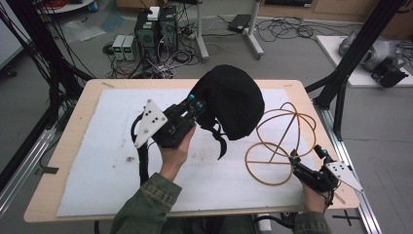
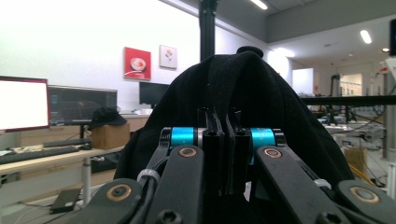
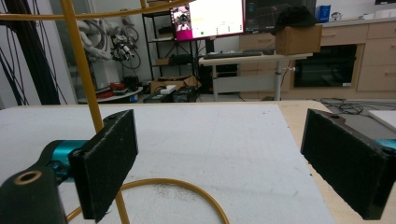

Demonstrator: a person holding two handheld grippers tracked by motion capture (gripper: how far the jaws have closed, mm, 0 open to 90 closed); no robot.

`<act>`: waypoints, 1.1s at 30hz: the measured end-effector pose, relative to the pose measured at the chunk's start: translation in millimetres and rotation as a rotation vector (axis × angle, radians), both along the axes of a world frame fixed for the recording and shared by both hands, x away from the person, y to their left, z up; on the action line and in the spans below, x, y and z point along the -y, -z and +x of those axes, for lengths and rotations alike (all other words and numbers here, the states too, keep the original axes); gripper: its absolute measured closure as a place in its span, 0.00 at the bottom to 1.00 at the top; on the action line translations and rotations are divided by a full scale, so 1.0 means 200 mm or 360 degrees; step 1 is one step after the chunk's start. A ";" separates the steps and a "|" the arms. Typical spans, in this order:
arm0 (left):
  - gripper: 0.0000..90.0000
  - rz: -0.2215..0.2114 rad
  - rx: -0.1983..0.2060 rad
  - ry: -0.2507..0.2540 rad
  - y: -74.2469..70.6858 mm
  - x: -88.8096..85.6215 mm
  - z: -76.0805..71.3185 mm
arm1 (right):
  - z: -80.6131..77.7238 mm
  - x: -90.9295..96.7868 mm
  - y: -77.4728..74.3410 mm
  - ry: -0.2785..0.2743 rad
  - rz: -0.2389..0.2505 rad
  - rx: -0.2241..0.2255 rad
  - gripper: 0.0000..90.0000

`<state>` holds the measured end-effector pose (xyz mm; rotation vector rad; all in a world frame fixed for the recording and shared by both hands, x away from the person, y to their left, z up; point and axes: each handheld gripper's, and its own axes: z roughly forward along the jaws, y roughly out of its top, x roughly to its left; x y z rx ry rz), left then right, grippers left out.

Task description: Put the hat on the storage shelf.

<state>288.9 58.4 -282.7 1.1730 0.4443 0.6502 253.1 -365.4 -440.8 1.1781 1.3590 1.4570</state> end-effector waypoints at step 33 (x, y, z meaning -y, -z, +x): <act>0.97 -0.0050 -0.0035 0.0386 -0.02 0.58 0.09 | 0.00 0.01 0.00 -0.0050 0.0018 -0.0001 0.11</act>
